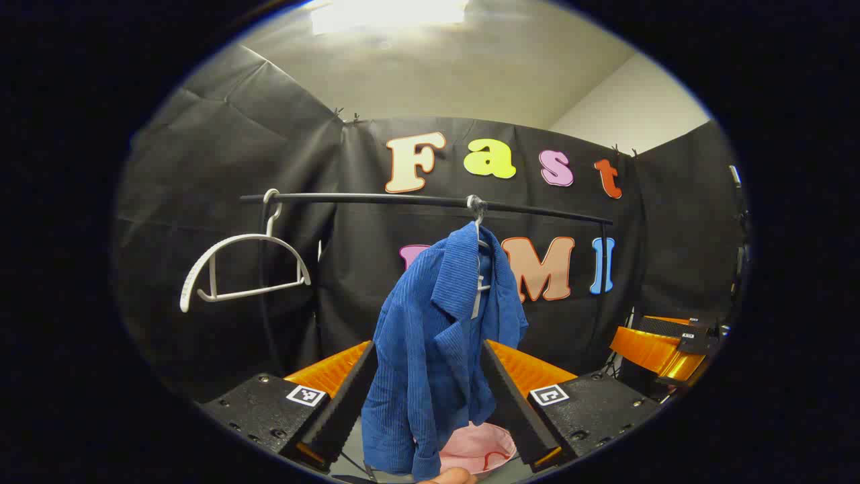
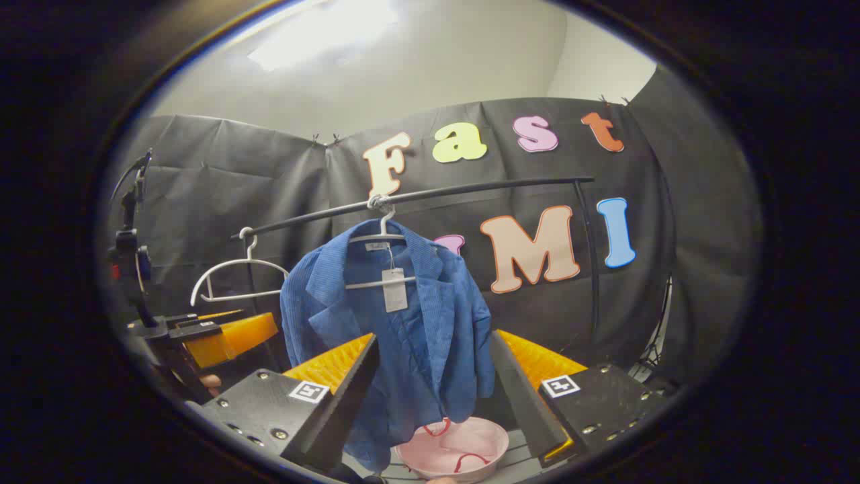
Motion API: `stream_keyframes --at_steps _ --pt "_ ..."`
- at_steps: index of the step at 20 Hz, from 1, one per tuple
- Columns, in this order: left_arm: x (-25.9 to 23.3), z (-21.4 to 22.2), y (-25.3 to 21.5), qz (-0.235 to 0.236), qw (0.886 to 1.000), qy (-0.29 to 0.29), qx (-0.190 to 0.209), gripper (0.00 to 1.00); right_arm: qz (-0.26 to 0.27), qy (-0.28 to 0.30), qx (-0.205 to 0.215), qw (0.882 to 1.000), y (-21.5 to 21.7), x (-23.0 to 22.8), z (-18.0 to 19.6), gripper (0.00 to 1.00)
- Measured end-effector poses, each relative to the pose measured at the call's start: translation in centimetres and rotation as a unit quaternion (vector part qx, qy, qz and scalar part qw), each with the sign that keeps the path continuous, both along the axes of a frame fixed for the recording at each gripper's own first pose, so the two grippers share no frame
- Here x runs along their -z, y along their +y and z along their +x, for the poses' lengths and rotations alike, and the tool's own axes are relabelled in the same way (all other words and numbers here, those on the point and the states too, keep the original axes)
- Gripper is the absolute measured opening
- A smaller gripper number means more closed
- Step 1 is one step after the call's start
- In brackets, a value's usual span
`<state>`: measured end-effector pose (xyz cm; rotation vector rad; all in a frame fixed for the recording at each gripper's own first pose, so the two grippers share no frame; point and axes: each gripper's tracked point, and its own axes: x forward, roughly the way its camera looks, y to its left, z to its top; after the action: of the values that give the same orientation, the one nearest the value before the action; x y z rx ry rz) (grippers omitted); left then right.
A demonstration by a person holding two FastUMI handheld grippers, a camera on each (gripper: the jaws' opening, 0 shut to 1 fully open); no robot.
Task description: Grasp the clothes on the hanger with both hands and then place them into the laundry hamper below.
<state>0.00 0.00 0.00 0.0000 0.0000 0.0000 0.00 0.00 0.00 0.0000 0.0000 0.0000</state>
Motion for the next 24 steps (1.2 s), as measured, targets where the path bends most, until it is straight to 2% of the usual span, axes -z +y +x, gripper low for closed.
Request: stream_keyframes --at_steps 1,2,4,5,6,13,15,19,21,24 --pt "0.0 0.5 -0.3 -0.002 1.0 0.003 0.004 0.95 -0.001 0.003 -0.007 1.0 0.1 0.2 0.4 0.99" --pt "0.1 0.9 -0.7 -0.005 1.0 0.007 0.008 0.92 0.001 0.006 -0.015 1.0 0.3 0.2 0.6 1.0" --pt "0.2 1.7 -0.8 -0.009 1.0 0.01 0.009 0.95 0.011 0.006 -0.03 0.999 0.6 -0.3 1.4 0.99" --pt "0.1 2.3 -0.9 -0.007 1.0 0.013 0.009 0.95 0.015 0.004 -0.033 0.999 0.5 -0.6 1.7 0.94" --pt "0.3 2.7 -0.9 -0.006 1.0 0.014 0.008 0.95 0.019 0.002 -0.034 0.999 0.3 -0.9 2.2 0.99" --pt "1.3 4.9 -2.3 0.001 0.999 0.025 0.02 0.92 0.02 0.009 -0.035 0.999 -0.3 0.4 4.9 0.99" --pt "1.6 5.5 -2.3 0.004 1.0 0.026 0.017 0.95 0.022 0.014 -0.037 0.999 -0.4 1.1 5.3 0.99" --pt "2.5 7.8 -2.1 0.012 0.999 0.032 -0.005 0.92 0.027 0.027 -0.043 0.998 -0.5 2.6 6.6 1.0" --pt "3.3 8.9 -2.1 0.016 0.999 0.039 -0.013 0.95 0.023 0.034 -0.042 0.998 -0.5 3.2 7.6 0.99" --pt "4.5 9.9 -2.7 0.018 0.999 0.046 -0.007 0.92 0.018 0.029 -0.044 0.998 -0.6 3.3 10.1 0.99"
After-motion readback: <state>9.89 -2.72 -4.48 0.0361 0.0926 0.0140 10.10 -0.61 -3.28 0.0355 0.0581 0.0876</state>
